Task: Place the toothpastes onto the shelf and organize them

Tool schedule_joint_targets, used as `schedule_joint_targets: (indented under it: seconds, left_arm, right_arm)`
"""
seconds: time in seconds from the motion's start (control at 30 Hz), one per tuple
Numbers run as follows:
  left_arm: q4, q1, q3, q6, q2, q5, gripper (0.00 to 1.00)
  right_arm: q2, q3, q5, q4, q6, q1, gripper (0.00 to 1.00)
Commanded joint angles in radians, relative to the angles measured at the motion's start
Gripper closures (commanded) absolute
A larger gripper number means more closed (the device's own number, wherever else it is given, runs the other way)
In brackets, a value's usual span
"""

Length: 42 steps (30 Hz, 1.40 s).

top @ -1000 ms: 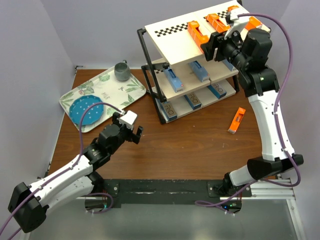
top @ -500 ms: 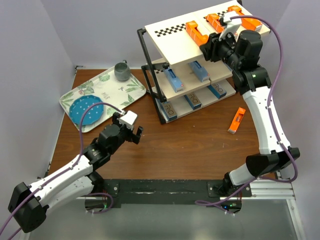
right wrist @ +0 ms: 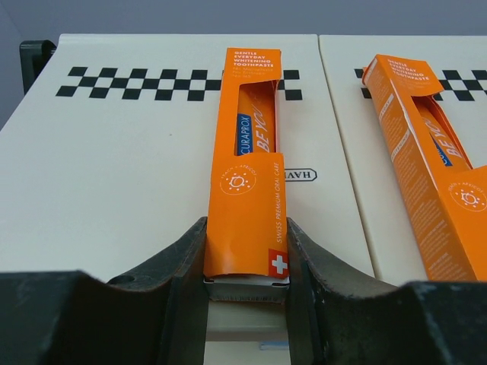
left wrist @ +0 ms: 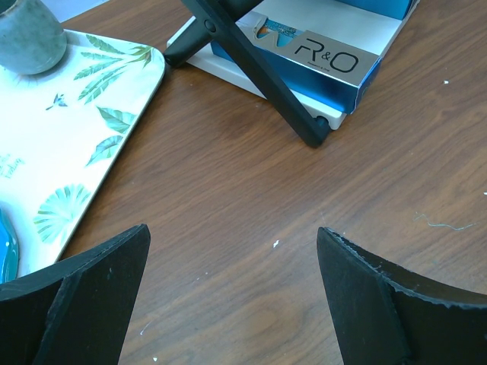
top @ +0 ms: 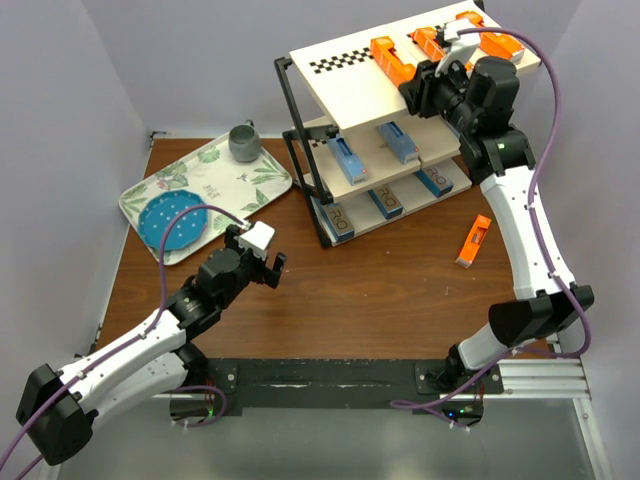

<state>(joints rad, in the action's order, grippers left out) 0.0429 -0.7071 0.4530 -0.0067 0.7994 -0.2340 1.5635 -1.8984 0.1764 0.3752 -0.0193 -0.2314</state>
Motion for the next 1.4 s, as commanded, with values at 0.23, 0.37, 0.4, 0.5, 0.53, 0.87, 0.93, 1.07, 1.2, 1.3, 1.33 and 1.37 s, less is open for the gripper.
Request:
schedule_joint_targets:
  seconds: [0.23,0.37,0.4,0.5,0.53,0.87,0.93,1.07,1.2,1.3,1.33,1.37]
  left_arm:
    - [0.028,0.003,0.038,0.002,0.001,-0.002,0.04]
    - [0.029,0.003,0.039,0.002,0.003,0.002,0.04]
    - [0.029,0.003,0.039,0.002,0.003,0.004,0.04]
    - [0.029,0.004,0.039,0.002,0.0,0.005,0.04]
    - [0.029,0.005,0.039,0.002,0.0,0.005,0.04]
    - [0.032,0.005,0.041,0.002,0.0,0.018,0.04]
    - [0.032,0.005,0.041,0.002,0.0,0.019,0.04]
    - [0.034,0.004,0.041,-0.001,0.003,0.027,0.04]
    - [0.035,0.004,0.041,-0.003,0.006,0.03,0.04]
    - [0.035,0.005,0.041,-0.004,0.006,0.033,0.04]
    - [0.035,0.005,0.042,-0.004,0.004,0.035,0.04]
    - [0.035,0.003,0.042,-0.004,0.004,0.035,0.04]
  right_arm:
    - [-0.032,-0.048,0.038,0.01,0.001,0.017,0.4]
    - [-0.082,-0.056,0.041,0.028,0.002,0.017,0.3]
    - [-0.115,-0.05,0.035,0.03,0.002,0.017,0.27]
    - [-0.177,0.013,-0.037,0.019,0.007,0.017,0.19]
    - [-0.222,0.056,-0.064,0.016,0.007,0.018,0.18]
    - [-0.498,0.432,-0.538,0.037,0.054,0.055,0.07]
    - [-0.539,0.543,-0.616,0.034,0.084,0.082,0.06]
    - [-0.625,0.734,-0.699,0.034,0.166,0.125,0.06]
    - [-0.715,0.925,-0.739,0.007,0.287,0.168,0.07]
    - [-0.732,1.071,-0.758,-0.044,0.321,0.182,0.08]
    - [-0.731,1.126,-0.753,-0.061,0.332,0.187,0.08]
    - [-0.726,1.15,-0.743,-0.07,0.344,0.19,0.08]
